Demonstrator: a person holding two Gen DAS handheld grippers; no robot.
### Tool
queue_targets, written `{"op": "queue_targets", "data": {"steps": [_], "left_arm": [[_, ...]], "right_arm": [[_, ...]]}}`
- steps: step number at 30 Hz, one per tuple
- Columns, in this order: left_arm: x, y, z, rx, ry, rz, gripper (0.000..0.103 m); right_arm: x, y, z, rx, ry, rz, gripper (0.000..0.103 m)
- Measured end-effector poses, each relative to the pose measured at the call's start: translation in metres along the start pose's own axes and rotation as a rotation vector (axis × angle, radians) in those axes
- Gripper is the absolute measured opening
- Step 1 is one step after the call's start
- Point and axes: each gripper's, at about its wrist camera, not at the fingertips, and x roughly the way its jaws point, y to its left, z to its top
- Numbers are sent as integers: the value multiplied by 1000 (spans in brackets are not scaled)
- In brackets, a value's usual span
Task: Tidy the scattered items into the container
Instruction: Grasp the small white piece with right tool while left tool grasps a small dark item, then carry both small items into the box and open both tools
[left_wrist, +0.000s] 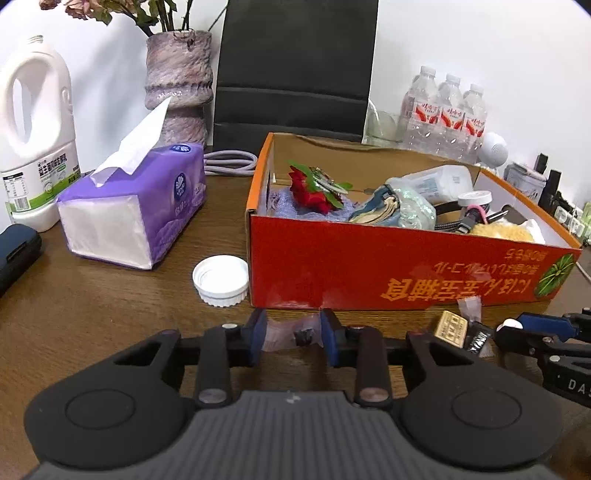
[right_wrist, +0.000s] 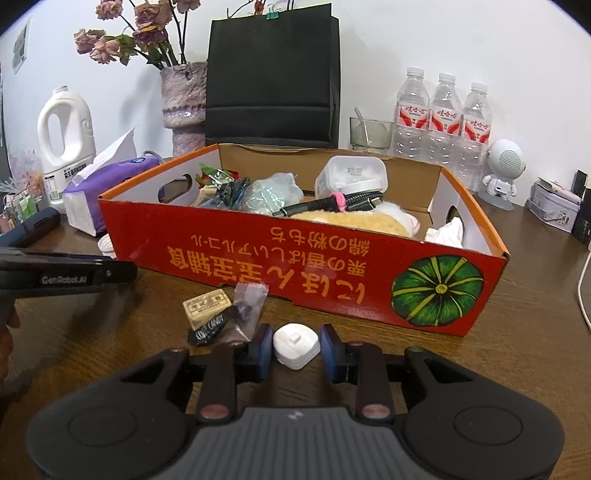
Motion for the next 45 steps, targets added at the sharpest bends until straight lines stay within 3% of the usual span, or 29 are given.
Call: {"op": "queue_targets", "data": {"steps": [12, 20, 26, 32, 37, 45], "left_arm": [[-36, -5, -16, -9, -53, -72, 17], [-70, -14, -5, 1, -139, -130, 17], [-81, -27, 23, 20, -211, -181, 17], [-66, -34, 60, -13, -247, -194, 16], [-40, -35, 82, -23, -234, -156, 17], [9, -20, 100, -54, -130, -48, 17]], "right_arm": [[-24, -2, -15, 12, -25, 3, 27], [-45, -8, -11, 23, -76, 11, 27], [-60, -16, 14, 37, -159, 10, 27], [-52, -14, 57, 18, -208, 24, 27], [-24, -3, 94, 1, -163, 46, 27], [40, 22, 141, -48, -4, 78, 27]]}}
